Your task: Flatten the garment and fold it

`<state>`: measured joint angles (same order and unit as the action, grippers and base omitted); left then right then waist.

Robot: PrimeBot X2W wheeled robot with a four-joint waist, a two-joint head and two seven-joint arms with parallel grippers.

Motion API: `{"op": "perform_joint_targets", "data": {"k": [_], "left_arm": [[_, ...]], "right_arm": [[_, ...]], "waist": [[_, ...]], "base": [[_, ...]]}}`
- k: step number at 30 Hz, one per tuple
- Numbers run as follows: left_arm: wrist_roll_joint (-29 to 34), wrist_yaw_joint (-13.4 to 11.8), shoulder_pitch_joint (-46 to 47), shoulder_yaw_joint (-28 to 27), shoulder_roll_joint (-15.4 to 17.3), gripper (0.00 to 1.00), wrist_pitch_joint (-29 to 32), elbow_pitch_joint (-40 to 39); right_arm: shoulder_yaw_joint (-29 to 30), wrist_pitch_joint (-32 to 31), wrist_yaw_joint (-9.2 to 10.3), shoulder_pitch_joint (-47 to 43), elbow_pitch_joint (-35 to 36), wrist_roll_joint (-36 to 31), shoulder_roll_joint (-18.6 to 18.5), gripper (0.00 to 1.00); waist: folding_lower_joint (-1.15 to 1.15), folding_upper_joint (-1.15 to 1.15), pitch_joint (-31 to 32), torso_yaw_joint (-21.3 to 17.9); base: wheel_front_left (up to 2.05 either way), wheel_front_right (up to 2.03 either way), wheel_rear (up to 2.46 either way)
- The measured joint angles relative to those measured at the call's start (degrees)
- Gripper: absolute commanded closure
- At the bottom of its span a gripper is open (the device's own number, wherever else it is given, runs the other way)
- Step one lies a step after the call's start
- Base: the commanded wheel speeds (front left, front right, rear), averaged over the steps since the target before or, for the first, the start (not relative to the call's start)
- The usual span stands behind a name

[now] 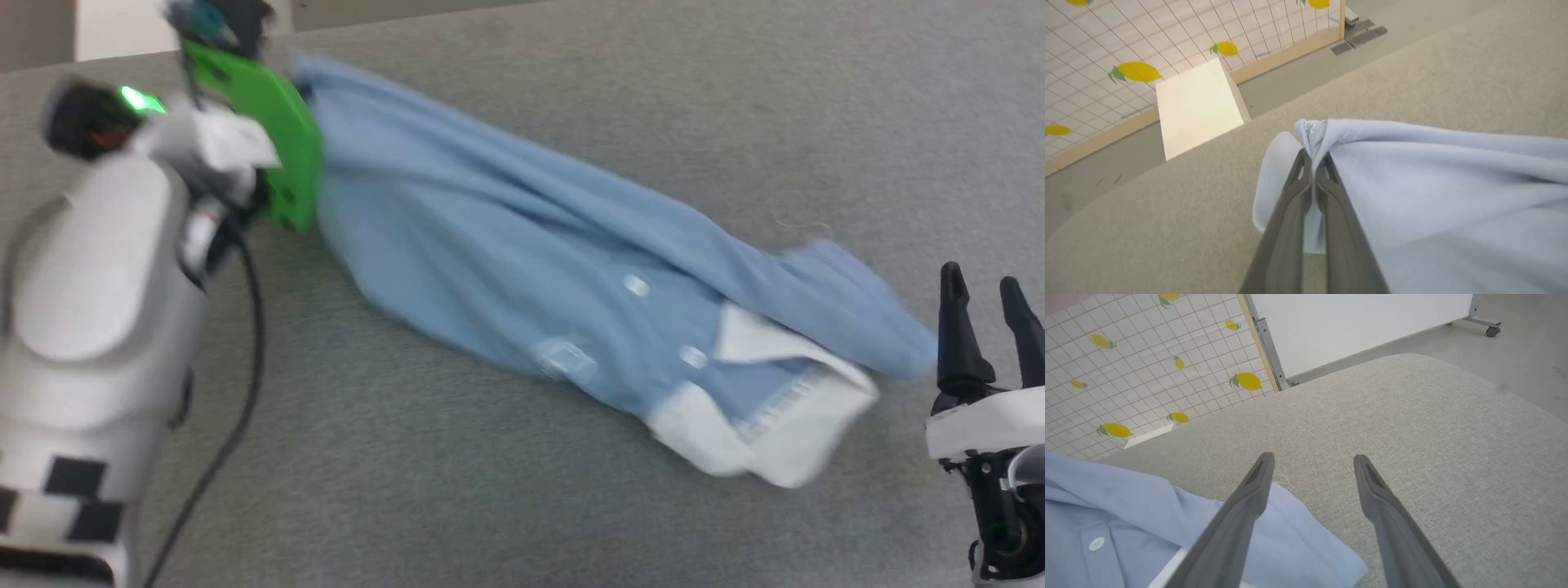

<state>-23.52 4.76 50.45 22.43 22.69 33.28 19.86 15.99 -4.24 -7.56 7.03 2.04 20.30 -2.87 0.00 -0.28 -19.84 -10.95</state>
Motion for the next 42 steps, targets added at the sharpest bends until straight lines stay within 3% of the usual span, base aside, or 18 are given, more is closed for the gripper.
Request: {"op": "perform_joint_targets", "data": {"k": [6, 13, 14, 15, 16, 23, 31, 34, 42], "left_arm": [[1.94, -0.87, 7.57, -3.34, 2.19, 1.00, -10.81, 3.46], [2.23, -0.16, 7.03, -1.45, 1.69, 1.00, -10.33, 10.22], [1.93, 0.09, 6.31, -1.26, 1.27, 0.73, -10.36, 11.24], [1.18, 0.31, 5.62, -0.90, 0.87, 0.04, -10.31, 12.20], [0.71, 0.53, 5.15, -0.65, 0.54, 0.00, -10.18, 12.94], [-2.29, 1.25, 4.82, -1.98, -1.59, 0.00, -16.95, 14.44], [-7.01, 1.82, 3.50, -6.77, -1.53, 0.00, -31.08, 10.53], [-7.34, 1.79, -0.76, -8.27, -0.49, 0.00, -35.80, 8.25], [-8.72, -1.53, -20.82, -14.58, 3.19, 0.00, -45.48, -0.07]], "right_arm": [[-1.43, 2.70, 0.00, -0.08, -2.20, 1.38, -0.02, 0.00], [-1.98, 4.81, 0.00, -0.29, -4.20, 1.97, -0.02, 0.00], [-2.02, 4.81, 0.00, -0.29, -4.32, 1.94, -0.03, 0.00], [-2.09, 4.80, 0.00, -0.29, -4.33, 1.89, -0.02, 0.00], [-2.10, 4.77, 0.00, -0.29, -4.31, 1.85, -0.03, 0.00], [-2.02, 2.98, 0.00, -0.01, -3.39, 0.02, -0.03, 0.00], [-1.12, -0.64, 0.00, 0.16, -1.85, -2.54, -0.02, 0.00], [-0.87, -2.18, 0.00, 0.15, -1.03, -3.27, -0.04, 0.00], [-2.40, -5.95, 0.00, 0.04, 0.88, -4.72, -0.01, 0.00]], "waist": [[0.00, 0.00, -1.88, -3.58], [0.01, 0.00, -4.65, -5.97], [0.01, 0.00, -4.92, -6.10], [0.01, 0.00, -5.04, -6.06], [0.01, 0.00, -5.07, -5.97], [0.01, 0.00, -3.60, -4.02], [0.00, 0.00, 0.74, -0.40], [0.00, 0.00, 2.42, 1.32], [0.00, 0.00, 6.78, 6.19]], "base": [[0.00, 0.00, 0.00], [0.00, 0.00, 0.00], [0.00, 0.00, 0.00], [0.00, 0.00, 0.00], [0.00, 0.00, 0.00], [0.00, 0.00, 0.00], [0.00, 0.00, 0.00], [0.00, 0.00, 0.00], [0.00, 0.00, 0.00]]}}
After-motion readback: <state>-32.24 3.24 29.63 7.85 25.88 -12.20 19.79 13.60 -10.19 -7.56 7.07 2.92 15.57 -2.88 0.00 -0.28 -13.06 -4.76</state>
